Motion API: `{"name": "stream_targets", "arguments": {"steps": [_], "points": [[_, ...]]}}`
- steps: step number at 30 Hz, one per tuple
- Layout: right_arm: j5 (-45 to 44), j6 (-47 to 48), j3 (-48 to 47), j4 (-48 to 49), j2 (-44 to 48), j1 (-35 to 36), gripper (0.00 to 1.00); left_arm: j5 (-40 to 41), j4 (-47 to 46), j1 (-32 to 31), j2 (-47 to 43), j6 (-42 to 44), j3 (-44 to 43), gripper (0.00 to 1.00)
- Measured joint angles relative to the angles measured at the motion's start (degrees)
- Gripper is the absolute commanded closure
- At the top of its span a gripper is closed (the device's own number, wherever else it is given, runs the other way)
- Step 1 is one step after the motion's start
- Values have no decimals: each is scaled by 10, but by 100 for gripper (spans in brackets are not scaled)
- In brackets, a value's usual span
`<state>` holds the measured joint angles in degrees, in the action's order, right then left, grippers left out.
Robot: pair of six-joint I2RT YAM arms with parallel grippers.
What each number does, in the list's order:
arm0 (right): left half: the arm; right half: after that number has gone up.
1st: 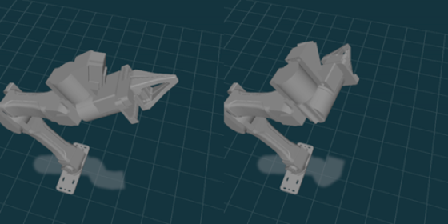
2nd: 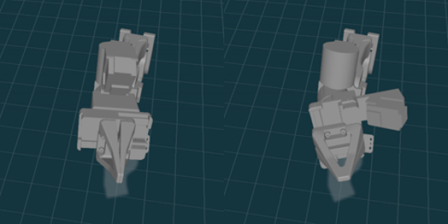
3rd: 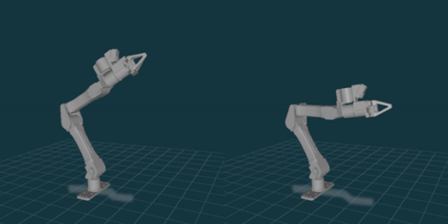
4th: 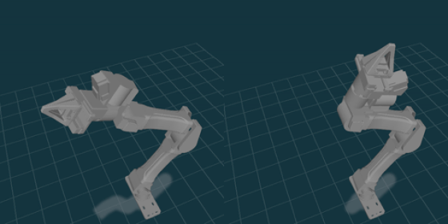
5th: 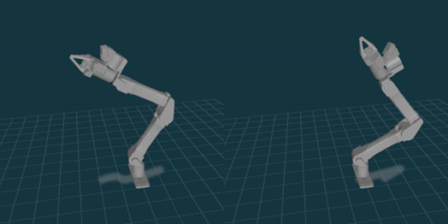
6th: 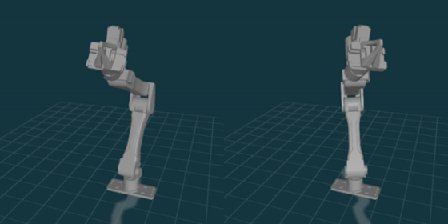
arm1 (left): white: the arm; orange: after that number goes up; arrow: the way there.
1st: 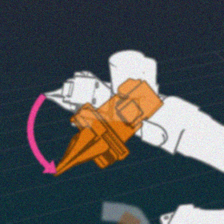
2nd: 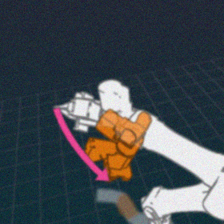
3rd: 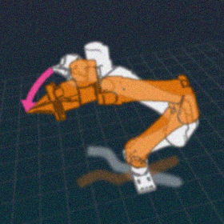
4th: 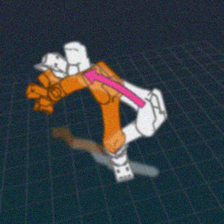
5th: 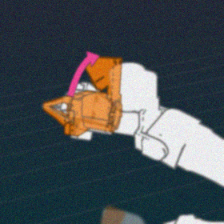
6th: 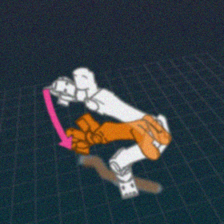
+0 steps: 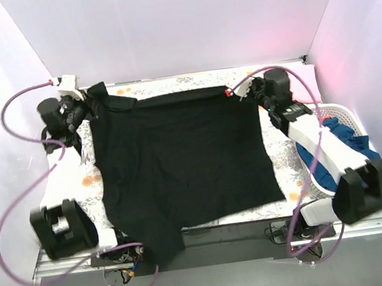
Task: Fold and stack the t-shirts
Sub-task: Flatten the tshirt out
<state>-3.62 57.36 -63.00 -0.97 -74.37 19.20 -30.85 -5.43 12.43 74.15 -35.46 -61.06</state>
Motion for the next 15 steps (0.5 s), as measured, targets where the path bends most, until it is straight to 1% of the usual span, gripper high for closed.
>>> {"name": "stream_targets", "arguments": {"steps": [2,3,4,5,6,7,9,10,12,15], "points": [[9,0,3,20,-51,-7,98,-5,-10,-3,85,-16,-16,100],[9,0,-2,30,-81,-10,71,-10,-11,-5,118,-24,-32,89],[8,-3,-13,38,-120,-12,56,-11,-12,-8,180,-32,-68,79],[4,-2,-29,45,-156,-13,44,-13,-11,-10,224,-39,-97,71],[-4,-4,-52,45,-195,-13,37,-15,-6,-13,278,-48,-143,61],[-17,-8,-85,51,-243,-14,28,-9,1,-14,346,-58,-206,37],[-42,-18,-142,48,-313,-15,26,-1,20,-17,418,-77,-281,34],[-52,-25,-166,38,-337,-17,16,1,43,-18,454,-80,-328,30],[-61,-42,-196,22,-362,-21,14,16,83,-18,503,-82,-410,29],[-63,-65,-203,-20,-349,-25,12,35,117,-18,494,-69,-423,29]]}}
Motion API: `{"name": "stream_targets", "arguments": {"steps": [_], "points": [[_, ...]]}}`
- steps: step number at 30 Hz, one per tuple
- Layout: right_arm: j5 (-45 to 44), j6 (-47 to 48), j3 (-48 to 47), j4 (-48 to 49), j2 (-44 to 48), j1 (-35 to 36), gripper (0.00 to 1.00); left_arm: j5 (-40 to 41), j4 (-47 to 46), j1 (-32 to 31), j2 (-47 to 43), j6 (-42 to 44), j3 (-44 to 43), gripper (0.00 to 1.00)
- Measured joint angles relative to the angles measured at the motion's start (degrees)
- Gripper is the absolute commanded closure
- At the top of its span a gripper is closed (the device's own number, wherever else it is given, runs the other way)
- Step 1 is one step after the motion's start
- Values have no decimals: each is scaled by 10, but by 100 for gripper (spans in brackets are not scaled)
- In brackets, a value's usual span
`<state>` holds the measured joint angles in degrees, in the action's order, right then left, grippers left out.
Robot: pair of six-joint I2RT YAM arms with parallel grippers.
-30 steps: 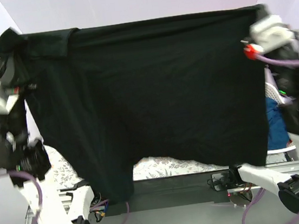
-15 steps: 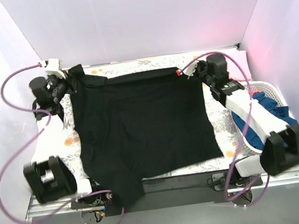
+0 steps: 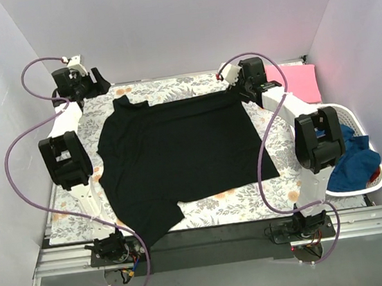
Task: Fold and stack the t-shirts
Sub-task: Flatten the tshirt out
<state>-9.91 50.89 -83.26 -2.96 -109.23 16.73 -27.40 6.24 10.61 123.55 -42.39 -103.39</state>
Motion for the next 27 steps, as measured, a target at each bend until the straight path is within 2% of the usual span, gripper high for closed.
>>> {"name": "stream_targets", "arguments": {"steps": [2,4,8,9,10,12,13,15,16,23,27], "points": [[7,-17,-1,-37,21,-3,9,8,4,1,-36,20,32,30],[21,-30,-2,-70,42,-5,2,12,19,1,-86,38,81,34],[71,-55,-17,-160,70,-5,5,17,58,0,-183,76,174,45],[83,-61,-25,-182,69,-5,9,18,66,0,-203,84,194,54],[96,-69,-34,-203,65,-5,23,18,76,0,-218,91,210,58],[117,-83,-56,-242,47,-4,39,15,90,0,-231,106,230,64],[128,-92,-72,-257,33,-4,52,14,99,0,-231,111,235,69],[147,-110,-97,-279,0,-3,62,14,118,-3,-218,116,231,72],[154,-118,-107,-290,-15,-3,63,13,127,-5,-209,119,224,73],[171,-150,-129,-334,-118,-3,69,45,187,-42,-52,97,93,74],[161,-154,-126,-343,-147,-3,72,69,214,-56,9,78,54,73]]}}
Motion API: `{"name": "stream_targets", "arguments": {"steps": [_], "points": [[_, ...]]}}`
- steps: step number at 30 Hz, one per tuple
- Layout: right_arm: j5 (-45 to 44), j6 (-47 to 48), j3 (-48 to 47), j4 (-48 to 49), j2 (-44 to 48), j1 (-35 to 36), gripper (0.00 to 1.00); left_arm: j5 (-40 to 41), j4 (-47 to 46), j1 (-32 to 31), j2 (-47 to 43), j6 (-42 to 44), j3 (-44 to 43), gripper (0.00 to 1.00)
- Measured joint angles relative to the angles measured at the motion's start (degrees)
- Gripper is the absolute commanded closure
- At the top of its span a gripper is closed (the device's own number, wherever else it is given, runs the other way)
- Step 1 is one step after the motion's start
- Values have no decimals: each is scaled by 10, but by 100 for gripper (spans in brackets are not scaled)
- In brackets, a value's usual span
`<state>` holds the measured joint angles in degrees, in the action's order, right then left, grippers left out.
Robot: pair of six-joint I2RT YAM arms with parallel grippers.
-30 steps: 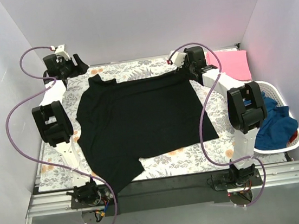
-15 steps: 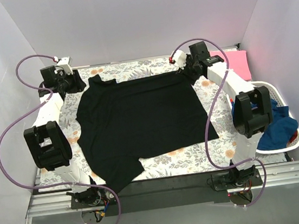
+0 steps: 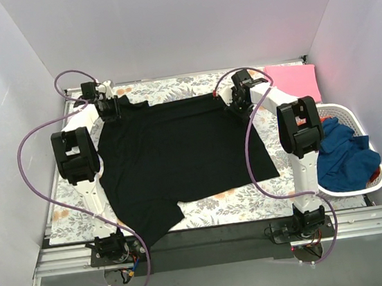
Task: Fold and stack the t-shirts
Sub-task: Flatten the tshirt out
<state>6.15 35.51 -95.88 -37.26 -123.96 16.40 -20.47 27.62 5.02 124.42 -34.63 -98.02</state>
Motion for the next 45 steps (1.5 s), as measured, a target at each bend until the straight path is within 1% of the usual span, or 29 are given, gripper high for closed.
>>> {"name": "stream_targets", "arguments": {"steps": [4,8,10,13,17,21,23,24,26,27,29,33,34,36,37,38,40,41,45], "points": [[-15,-3,24,16,11,0,74,38,32,1,20,-12,-5,74],[-26,4,88,51,49,1,77,80,44,6,19,-12,0,74],[-31,11,132,66,76,-2,79,93,46,11,13,-10,22,74],[-32,22,192,73,118,-10,80,101,41,21,-15,-3,68,75],[-17,40,242,54,160,-20,80,107,53,26,-56,8,125,78],[14,56,245,-2,168,-22,81,106,80,26,-66,16,132,79],[30,65,241,-33,167,-23,80,103,89,26,-70,23,132,75],[37,68,238,-52,167,-23,78,98,91,26,-73,27,131,69],[53,69,229,-84,167,-23,78,78,100,26,-80,34,121,64],[61,69,219,-101,167,-24,78,67,102,24,-82,38,108,59],[77,66,189,-123,167,-24,77,46,103,19,-82,46,71,56],[100,51,120,-131,166,-24,76,33,96,-18,-81,58,4,52],[105,47,105,-132,165,-24,76,33,95,-32,-79,59,-10,48],[110,41,86,-132,160,-24,77,38,95,-61,-70,61,-34,45],[111,37,79,-132,155,-24,77,42,96,-76,-59,62,-51,42],[112,35,75,-132,149,-25,76,46,97,-90,-47,62,-66,38],[112,32,74,-133,136,-25,76,52,101,-112,-24,63,-87,35],[111,31,74,-135,128,-25,76,56,104,-121,-11,62,-96,30],[111,26,74,-138,106,-25,76,82,121,-136,20,61,-103,27]]}}
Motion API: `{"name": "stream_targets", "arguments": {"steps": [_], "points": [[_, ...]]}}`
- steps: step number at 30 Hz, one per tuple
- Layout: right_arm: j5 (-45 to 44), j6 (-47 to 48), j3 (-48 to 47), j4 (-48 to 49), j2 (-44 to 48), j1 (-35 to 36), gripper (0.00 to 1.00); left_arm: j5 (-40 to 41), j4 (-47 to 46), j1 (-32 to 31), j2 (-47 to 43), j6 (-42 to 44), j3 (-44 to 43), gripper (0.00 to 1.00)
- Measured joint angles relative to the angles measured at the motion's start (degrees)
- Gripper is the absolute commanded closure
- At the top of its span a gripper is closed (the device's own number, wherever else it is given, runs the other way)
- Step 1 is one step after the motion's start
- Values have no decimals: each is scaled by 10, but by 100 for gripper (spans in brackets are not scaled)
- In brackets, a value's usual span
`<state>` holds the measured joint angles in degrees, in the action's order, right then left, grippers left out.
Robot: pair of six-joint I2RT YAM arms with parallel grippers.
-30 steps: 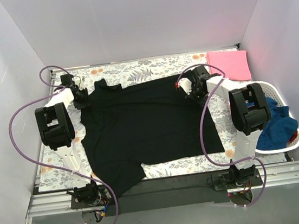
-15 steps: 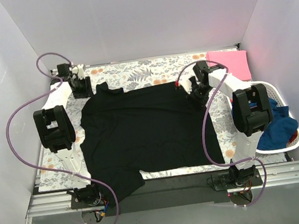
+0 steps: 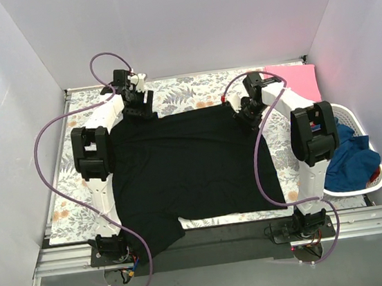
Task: Fold and stack the t-shirts
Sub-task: Flatten the tshirt out
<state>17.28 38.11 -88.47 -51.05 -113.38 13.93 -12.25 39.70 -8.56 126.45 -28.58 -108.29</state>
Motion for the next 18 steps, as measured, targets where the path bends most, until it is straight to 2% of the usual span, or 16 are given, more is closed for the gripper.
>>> {"name": "stream_targets", "arguments": {"steps": [6,9,13,14,16,17,18], "points": [[0,-4,0,0,-19,0,76,50,10,-1,27,-14,-2,29],[0,-4,0,0,-22,0,76,67,16,-1,35,-21,-2,38],[0,-4,0,0,-24,0,76,72,18,-1,36,-30,-4,65],[0,-4,0,0,-25,0,77,71,17,-1,36,-32,-6,80],[0,-4,1,0,-26,0,78,69,13,-1,39,-38,-13,91],[0,-4,2,0,-27,0,78,67,10,-1,43,-40,-22,100],[0,-4,2,0,-29,0,79,66,8,-1,48,-42,-32,100]]}}
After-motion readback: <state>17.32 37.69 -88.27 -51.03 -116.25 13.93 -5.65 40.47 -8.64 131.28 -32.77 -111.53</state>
